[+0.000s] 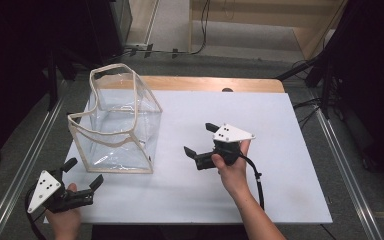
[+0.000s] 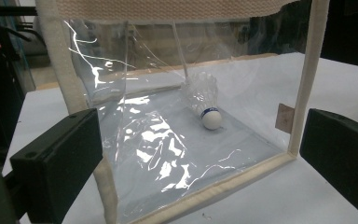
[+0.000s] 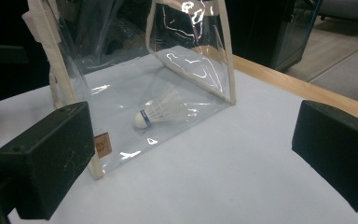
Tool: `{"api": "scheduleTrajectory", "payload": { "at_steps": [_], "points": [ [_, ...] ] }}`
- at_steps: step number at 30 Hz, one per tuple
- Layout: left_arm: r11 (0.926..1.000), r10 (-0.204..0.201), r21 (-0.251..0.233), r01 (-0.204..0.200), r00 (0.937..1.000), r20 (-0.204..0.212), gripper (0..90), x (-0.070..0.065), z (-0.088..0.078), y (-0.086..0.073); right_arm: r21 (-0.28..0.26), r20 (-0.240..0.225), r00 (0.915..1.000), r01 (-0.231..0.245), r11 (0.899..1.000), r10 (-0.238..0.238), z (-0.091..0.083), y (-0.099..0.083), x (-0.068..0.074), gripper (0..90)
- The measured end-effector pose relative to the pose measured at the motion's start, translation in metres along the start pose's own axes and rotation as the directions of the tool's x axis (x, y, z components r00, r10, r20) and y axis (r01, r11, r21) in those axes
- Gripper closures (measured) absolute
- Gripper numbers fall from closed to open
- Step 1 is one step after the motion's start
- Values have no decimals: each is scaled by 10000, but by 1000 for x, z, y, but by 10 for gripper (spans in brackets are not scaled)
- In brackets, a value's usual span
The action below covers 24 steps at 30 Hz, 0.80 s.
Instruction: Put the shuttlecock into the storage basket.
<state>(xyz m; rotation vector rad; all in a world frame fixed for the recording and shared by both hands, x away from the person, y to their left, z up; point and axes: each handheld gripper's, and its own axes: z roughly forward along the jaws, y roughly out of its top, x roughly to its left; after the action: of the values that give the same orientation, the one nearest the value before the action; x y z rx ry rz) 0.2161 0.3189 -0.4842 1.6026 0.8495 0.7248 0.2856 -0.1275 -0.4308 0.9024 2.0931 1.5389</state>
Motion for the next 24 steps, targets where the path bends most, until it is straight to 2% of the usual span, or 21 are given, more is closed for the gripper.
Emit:
{"api": "scheduleTrajectory", "payload": {
  "at_steps": [24],
  "points": [
    [10000, 34, 19, -34, 10000, -22, 0, 0, 0, 0, 23, 934, 9949, -384, 9993, 380, -36, -31, -26, 0]
  ]
}}
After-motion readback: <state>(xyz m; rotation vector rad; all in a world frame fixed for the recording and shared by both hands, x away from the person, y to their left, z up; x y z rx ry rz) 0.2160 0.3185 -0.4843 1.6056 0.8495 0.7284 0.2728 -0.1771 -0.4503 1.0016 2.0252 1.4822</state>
